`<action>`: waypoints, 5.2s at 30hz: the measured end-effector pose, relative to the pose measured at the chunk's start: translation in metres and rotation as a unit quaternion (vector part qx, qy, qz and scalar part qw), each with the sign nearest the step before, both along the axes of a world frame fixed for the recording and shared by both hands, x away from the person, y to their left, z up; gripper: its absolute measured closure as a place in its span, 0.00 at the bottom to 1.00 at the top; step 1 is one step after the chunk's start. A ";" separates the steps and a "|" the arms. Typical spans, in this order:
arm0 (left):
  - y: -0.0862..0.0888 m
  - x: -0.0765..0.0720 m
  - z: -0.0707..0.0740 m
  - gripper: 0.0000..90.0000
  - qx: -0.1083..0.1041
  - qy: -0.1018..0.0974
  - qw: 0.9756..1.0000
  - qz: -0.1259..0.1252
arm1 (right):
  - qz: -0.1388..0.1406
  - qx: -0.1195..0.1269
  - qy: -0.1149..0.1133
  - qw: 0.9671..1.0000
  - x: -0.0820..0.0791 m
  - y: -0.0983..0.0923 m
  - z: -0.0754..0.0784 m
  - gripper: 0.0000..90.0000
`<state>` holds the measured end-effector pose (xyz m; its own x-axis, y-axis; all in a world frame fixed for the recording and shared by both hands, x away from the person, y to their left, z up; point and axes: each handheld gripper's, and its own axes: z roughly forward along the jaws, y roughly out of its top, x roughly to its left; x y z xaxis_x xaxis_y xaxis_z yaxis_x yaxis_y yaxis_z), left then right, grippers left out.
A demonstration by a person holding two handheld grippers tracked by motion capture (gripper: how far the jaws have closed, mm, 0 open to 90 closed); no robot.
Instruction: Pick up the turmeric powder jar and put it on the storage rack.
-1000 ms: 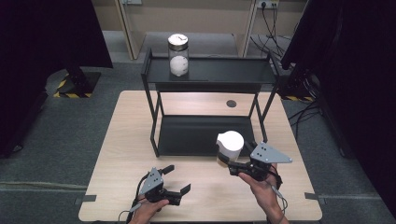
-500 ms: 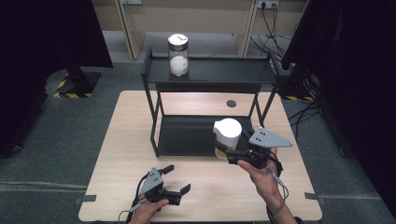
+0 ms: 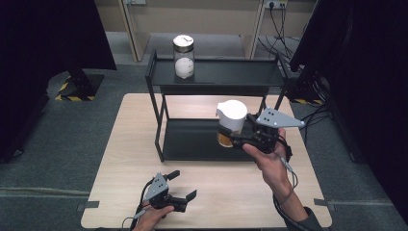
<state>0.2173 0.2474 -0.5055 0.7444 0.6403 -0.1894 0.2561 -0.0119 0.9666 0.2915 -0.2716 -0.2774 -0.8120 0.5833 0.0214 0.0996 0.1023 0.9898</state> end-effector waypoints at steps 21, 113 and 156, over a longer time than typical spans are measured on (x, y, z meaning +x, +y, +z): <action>0.001 0.000 0.000 0.01 -0.001 0.001 1.000 0.000 | -0.006 -0.001 0.015 1.000 0.031 0.022 0.056 0.34; 0.000 0.000 0.000 0.01 -0.001 0.000 1.000 -0.010 | -0.171 0.001 0.002 0.985 0.104 0.088 0.082 0.03; 0.000 0.000 0.000 0.01 -0.002 0.007 1.000 -0.009 | -0.061 0.045 -0.023 0.997 0.053 0.015 0.032 0.00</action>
